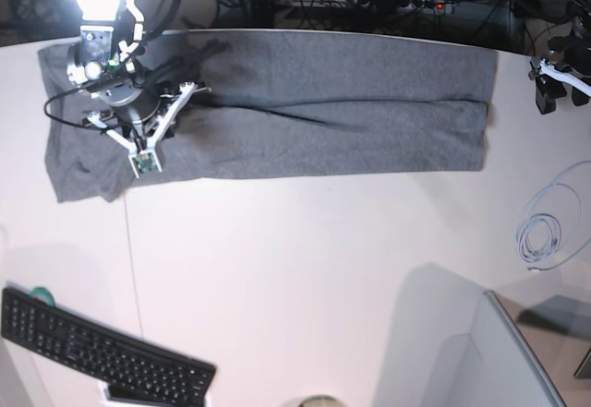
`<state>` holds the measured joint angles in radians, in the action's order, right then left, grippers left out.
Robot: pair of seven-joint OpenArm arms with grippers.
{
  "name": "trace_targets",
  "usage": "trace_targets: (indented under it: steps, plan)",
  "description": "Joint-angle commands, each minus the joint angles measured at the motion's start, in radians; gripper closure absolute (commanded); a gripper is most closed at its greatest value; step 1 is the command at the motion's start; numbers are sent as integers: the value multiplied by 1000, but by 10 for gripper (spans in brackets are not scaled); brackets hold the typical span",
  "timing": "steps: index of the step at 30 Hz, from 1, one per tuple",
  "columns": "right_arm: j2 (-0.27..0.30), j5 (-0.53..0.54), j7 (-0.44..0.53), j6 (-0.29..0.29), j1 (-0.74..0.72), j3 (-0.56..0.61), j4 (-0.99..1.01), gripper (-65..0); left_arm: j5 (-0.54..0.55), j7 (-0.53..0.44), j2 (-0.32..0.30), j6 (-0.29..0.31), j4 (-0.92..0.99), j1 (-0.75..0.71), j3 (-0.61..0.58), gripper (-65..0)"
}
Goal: Layout the t-shirt on the table in an organized manner, then fold the t-shirt properly
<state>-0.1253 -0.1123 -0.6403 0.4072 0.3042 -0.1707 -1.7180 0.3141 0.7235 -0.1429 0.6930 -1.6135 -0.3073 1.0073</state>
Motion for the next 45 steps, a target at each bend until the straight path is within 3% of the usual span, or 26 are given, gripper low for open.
trace_targets:
  steps: [1,16,19,21,25,26,28,31,33,35,36,37,42,45]
  plan:
    - [-9,7,20,-3,2,-2,-27,0,10,-20,-16,5,-14,-2,-23,-426]
    - [-15,12,20,-3,128,1,-58,0,10,-22,-11,5,-14,-3,-215,-426]
    - [-15,110,20,-4,128,-2,-55,-5,10,-22,-11,5,-14,-2,-230,-426]
    - [-14,164,20,-4,125,0,-53,-57,10,-22,-11,5,-14,-2,-245,-426]
    - [-14,174,20,-4,106,1,-64,-330,9,-22,-11,5,-12,-2,-272,-426]
    - [-14,174,20,-4,103,-3,-80,-357,9,-22,-10,5,-12,-2,-278,-426]
    - [-10,174,20,-4,100,-7,-129,-339,9,-22,-8,5,-5,-2,-293,-425]
    - [-7,171,20,-4,43,-66,-178,-261,9,-25,-4,5,8,-5,-316,-418]
    - [5,170,20,-4,-61,-186,-132,-195,9,-25,15,5,9,-2,-315,-337]
    - [32,170,20,-4,-178,-309,-20,-96,9,-25,19,5,9,-2,-313,-183]
    - [59,170,20,-4,-239,-372,51,-17,9,-25,19,5,9,-2,-311,-82]
    - [88,170,20,-4,-293,-419,120,0,9,-25,19,5,9,-2,-311,0]
    - [232,174,26,0,-509,-574,487,-89,9,-25,16,5,29,-2,-315,0]
    - [276,174,26,3,-587,-634,629,-201,7,-77,12,5,98,12,-318,0]
